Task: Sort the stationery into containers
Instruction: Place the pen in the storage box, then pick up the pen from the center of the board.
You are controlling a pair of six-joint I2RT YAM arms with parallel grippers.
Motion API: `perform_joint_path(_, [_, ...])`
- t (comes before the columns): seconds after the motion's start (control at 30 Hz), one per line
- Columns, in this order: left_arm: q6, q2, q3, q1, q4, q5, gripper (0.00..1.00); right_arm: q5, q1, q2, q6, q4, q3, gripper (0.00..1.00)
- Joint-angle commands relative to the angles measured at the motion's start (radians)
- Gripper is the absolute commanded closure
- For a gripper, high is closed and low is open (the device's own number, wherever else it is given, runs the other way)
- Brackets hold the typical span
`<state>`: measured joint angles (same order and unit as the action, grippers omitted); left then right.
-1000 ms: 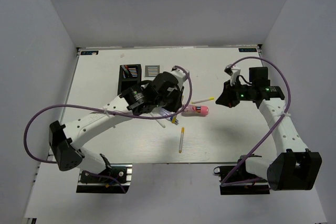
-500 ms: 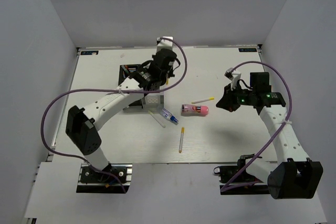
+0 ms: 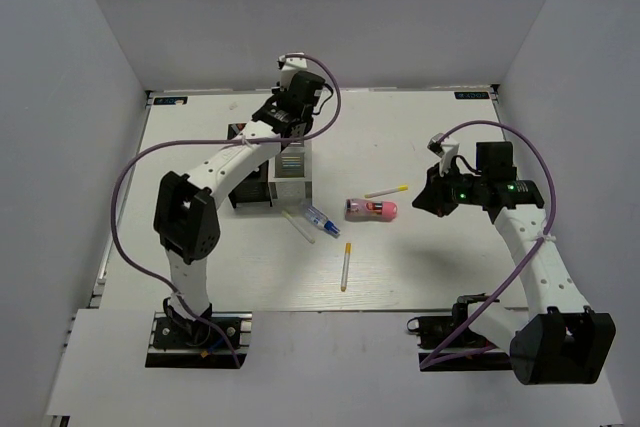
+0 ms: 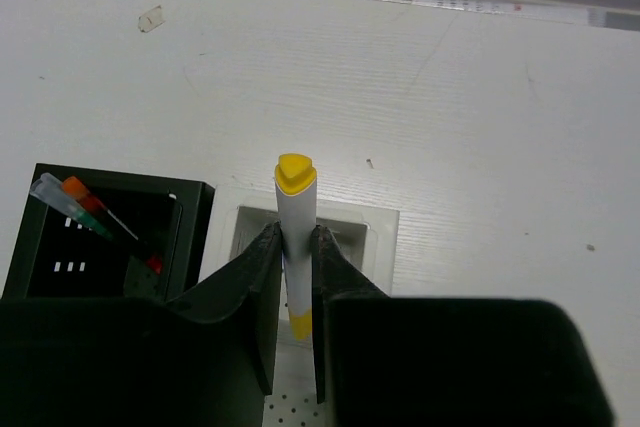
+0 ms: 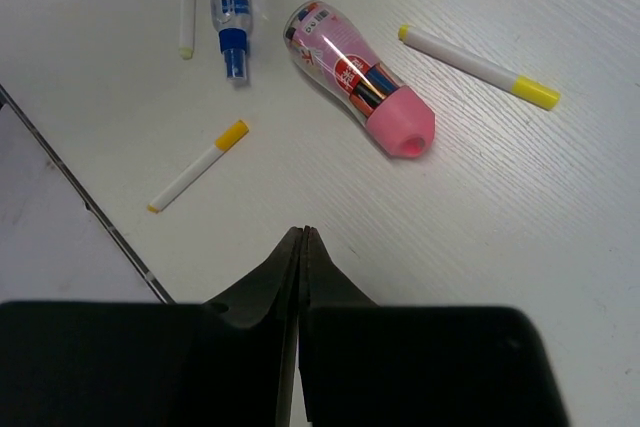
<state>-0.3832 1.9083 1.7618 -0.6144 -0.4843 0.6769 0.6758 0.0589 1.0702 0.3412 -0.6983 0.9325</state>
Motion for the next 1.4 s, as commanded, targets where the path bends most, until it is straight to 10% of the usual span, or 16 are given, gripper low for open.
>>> perform_joint_path(0.0, [-0.010, 0.004, 0.076, 0.028, -0.017, 0.023, 1.00, -0.005, -0.004, -0.023, 0.018, 0.022, -0.011, 0.96])
perform_joint_path(0.27, [-0.010, 0.061, 0.085, 0.059, -0.040, -0.007, 0.88, -0.010, -0.005, -0.001, 0.024, 0.022, -0.001, 0.59])
perform_joint_path(0.5, [-0.031, -0.012, -0.037, 0.059, 0.009, -0.048, 0.38, -0.016, -0.002, 0.062, 0.062, 0.017, 0.032, 0.53])
perform_joint_path(0.73, [-0.031, -0.095, -0.078, 0.059, 0.023, -0.079, 0.20, 0.017, -0.004, 0.128, 0.156, 0.046, 0.077, 0.53])
perform_joint_path(1.1, [0.020, -0.399, -0.165, 0.032, -0.186, -0.383, 0.10, 0.051, 0.005, 0.325, 1.000, -0.082, 0.205, 0.53])
perform_joint_path(1.37, [-0.092, -0.862, -0.588, 0.031, -0.266, -0.562, 0.01, 0.067, 0.010, 0.614, 1.205, -0.208, 0.430, 0.50])
